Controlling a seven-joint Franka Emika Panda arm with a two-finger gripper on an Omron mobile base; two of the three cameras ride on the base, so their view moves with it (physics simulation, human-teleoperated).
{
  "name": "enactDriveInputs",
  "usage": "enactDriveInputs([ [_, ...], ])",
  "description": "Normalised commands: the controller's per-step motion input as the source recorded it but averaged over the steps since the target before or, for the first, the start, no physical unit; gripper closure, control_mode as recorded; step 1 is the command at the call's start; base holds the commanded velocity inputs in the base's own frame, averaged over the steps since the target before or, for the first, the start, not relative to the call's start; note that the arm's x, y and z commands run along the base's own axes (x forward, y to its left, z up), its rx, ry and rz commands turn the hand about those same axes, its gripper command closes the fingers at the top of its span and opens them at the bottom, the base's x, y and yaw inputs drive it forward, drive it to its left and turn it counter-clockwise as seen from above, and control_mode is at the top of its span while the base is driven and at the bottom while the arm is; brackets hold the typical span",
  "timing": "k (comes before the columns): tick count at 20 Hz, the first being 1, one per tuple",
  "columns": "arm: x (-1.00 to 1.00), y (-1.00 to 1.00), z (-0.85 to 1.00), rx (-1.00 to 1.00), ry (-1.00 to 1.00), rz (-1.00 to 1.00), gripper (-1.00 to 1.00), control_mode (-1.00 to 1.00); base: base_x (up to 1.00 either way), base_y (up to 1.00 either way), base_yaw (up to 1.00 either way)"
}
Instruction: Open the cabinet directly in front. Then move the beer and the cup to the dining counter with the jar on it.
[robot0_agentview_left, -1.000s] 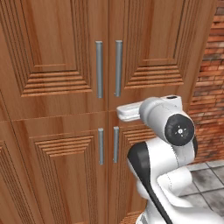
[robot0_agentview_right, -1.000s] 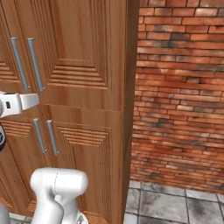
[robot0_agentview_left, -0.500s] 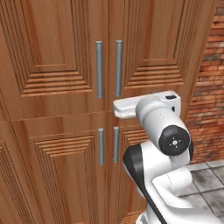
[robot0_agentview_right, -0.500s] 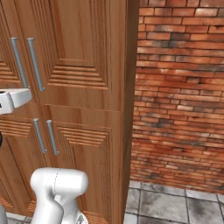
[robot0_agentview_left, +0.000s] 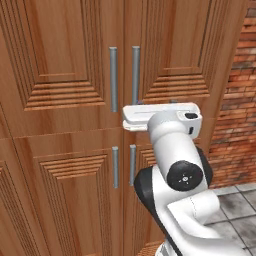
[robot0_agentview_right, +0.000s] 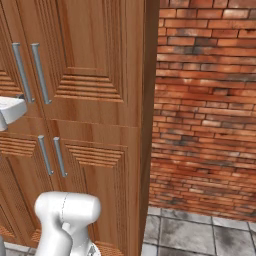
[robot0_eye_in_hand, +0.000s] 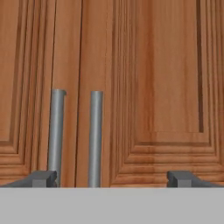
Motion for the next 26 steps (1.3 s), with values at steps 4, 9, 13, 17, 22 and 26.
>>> enactDriveInputs([
  [4, 0.05, 0.00, 0.00, 0.00, 0.00, 0.00, -1.00, -1.00, 0.00, 0.00, 0.00],
  [9, 0.29, 0.00, -0.01, 0.00, 0.00, 0.00, -1.00, -1.00, 0.00, 0.00, 0.00],
  [13, 0.34, 0.00, -0.01, 0.00, 0.00, 0.00, -1.00, -1.00, 0.00, 0.00, 0.00],
  [17, 0.47, 0.00, -0.05, 0.00, 0.00, 0.00, -1.00, -1.00, 0.00, 0.00, 0.00],
  [22, 0.56, 0.00, -0.09, 0.00, 0.00, 0.00, -1.00, -1.00, 0.00, 0.00, 0.00],
  [26, 0.62, 0.00, -0.13, 0.00, 0.04, 0.00, -1.00, -1.00, 0.00, 0.00, 0.00],
])
